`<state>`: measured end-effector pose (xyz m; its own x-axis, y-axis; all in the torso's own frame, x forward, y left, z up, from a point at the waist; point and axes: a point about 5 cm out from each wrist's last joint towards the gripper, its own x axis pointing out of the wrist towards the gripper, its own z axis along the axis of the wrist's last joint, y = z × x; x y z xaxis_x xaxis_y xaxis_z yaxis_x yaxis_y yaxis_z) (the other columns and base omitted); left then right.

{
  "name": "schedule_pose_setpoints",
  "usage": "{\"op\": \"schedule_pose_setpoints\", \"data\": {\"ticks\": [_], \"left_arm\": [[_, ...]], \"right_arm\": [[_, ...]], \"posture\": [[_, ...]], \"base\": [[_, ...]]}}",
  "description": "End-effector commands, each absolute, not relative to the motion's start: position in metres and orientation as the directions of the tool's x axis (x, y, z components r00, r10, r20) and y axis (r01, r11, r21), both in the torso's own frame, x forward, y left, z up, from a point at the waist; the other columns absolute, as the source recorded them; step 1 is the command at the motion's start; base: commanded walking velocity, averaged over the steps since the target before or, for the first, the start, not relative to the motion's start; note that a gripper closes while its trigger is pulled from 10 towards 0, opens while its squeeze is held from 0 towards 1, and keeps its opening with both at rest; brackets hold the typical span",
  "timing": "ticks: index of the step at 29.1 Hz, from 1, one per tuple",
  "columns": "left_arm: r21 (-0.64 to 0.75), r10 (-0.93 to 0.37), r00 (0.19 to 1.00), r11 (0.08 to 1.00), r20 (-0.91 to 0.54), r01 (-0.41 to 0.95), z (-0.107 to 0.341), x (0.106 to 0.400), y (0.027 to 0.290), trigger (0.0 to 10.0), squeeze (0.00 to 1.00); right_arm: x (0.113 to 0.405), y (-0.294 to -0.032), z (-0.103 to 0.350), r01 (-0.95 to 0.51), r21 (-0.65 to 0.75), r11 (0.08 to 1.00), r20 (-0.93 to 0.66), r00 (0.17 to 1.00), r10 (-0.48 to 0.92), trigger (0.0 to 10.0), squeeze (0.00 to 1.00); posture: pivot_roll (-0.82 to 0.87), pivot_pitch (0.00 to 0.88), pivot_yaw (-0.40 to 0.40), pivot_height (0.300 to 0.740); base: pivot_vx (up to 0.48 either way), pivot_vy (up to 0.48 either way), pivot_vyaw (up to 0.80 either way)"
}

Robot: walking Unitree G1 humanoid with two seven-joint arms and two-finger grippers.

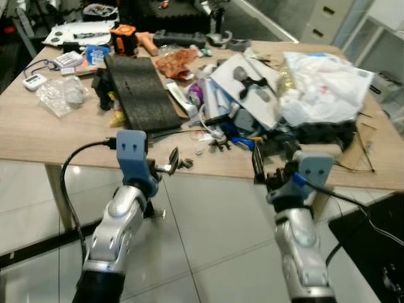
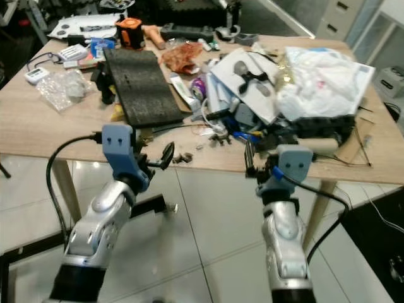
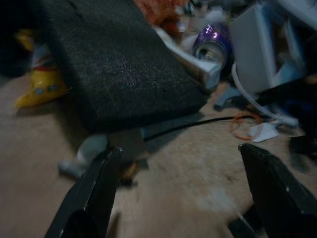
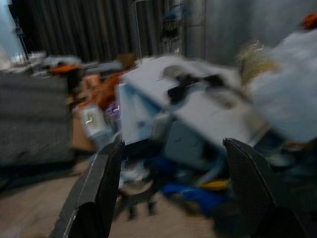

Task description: Picking trash to rubbish bin

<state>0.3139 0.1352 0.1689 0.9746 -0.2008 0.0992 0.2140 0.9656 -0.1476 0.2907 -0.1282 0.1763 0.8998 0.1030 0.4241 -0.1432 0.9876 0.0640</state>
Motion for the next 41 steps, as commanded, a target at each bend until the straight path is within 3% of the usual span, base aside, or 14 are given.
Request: {"op": "schedule_pose_setpoints", "data": {"ticks": [1,19,26,35,41], "left_arm": [[-0.143,-0.249,0.961,0.954,0.119,0.265,0.172,0.313,0.123,10.0,0.00],[-0.136,-0.207,0.964,0.964,0.165,0.230,0.173,0.309,0.128,10.0,0.00],[-0.112,-0.211,0.966,0.967,0.152,0.229,0.168,0.308,0.128,10.0,0.00],[-0.092,-0.204,0.968,0.971,0.146,0.219,0.166,0.312,0.129,10.0,0.00],[-0.098,-0.169,0.976,0.978,0.138,0.183,0.164,0.311,0.129,10.0,0.00]], "right_arm": [[0.287,-0.142,0.174,-0.094,0.052,0.994,0.428,0.902,0.063,10.0,0.00],[0.287,-0.138,0.172,-0.138,0.044,0.989,0.420,0.901,0.107,10.0,0.00],[0.290,-0.130,0.150,-0.179,0.020,0.984,0.271,0.948,0.167,10.0,0.00],[0.288,-0.131,0.154,-0.200,0.040,0.979,0.303,0.936,0.178,10.0,0.00],[0.291,-0.128,0.154,-0.205,-0.004,0.979,0.289,0.937,0.198,10.0,0.00]], "posture": [[0.00,0.140,0.005,0.740],[0.00,0.126,-0.010,0.740],[0.00,0.085,-0.007,0.740],[-0.01,0.057,-0.008,0.740],[-0.01,0.035,-0.012,0.740]], "base": [[0.345,0.000,0.00],[0.055,0.000,0.00],[0.000,0.000,0.00],[0.000,0.000,0.00],[0.000,-0.437,0.00]]}}
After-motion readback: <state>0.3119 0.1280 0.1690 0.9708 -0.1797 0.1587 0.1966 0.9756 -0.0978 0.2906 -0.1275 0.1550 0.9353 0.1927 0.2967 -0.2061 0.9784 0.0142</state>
